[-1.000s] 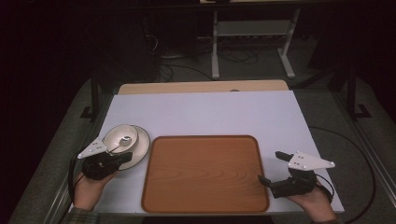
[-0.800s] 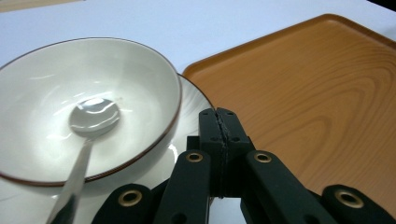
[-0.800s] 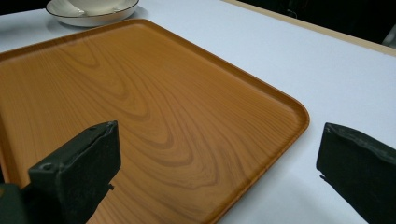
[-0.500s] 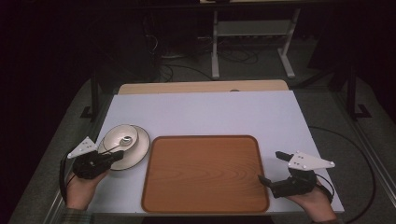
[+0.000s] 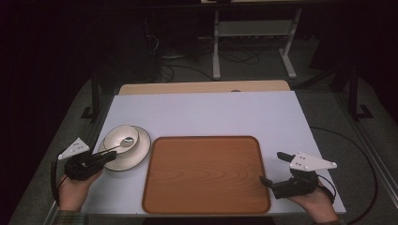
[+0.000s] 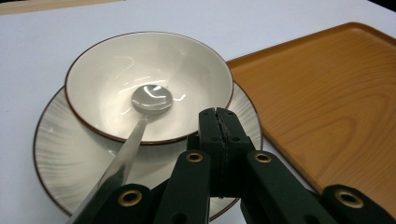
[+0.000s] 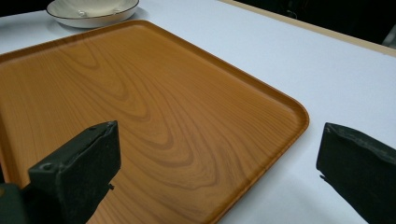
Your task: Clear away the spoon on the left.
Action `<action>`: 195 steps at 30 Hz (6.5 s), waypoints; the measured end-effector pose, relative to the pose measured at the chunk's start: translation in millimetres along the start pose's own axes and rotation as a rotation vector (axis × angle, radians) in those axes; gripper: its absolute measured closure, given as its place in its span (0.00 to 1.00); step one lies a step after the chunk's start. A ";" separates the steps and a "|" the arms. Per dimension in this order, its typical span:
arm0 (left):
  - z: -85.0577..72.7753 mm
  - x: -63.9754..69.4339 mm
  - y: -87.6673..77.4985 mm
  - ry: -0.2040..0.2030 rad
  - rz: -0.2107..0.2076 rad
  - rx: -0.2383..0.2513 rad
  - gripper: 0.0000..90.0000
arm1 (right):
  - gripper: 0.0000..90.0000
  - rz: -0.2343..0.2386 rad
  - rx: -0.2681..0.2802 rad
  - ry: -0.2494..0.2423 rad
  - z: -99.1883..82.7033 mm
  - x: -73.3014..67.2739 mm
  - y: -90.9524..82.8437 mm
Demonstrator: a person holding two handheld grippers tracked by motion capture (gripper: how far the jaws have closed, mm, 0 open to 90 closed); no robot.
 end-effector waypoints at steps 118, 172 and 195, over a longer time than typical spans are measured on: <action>39.8 -90.2 29.2 -0.204 0.176 0.065 0.50 | 0.00 -0.007 -0.013 0.012 -2.6 1.1 3.7; 52.1 -81.4 31.8 -0.143 0.092 0.103 0.89 | 0.00 -0.009 -0.014 0.013 -3.6 2.4 2.1; 69.7 -57.5 23.6 -0.075 0.004 0.120 0.99 | 0.00 -0.010 -0.013 0.011 -3.6 2.2 1.7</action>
Point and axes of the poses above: each handheld gripper's, and its own axes: y roughly forward along the jaws, z roughly out of its top, x roughly to its right, the point moved 7 cm from there along y, roughly forward along the jaws, and after that the axes turned 7 degrees about -x, right-handed, at the moved point
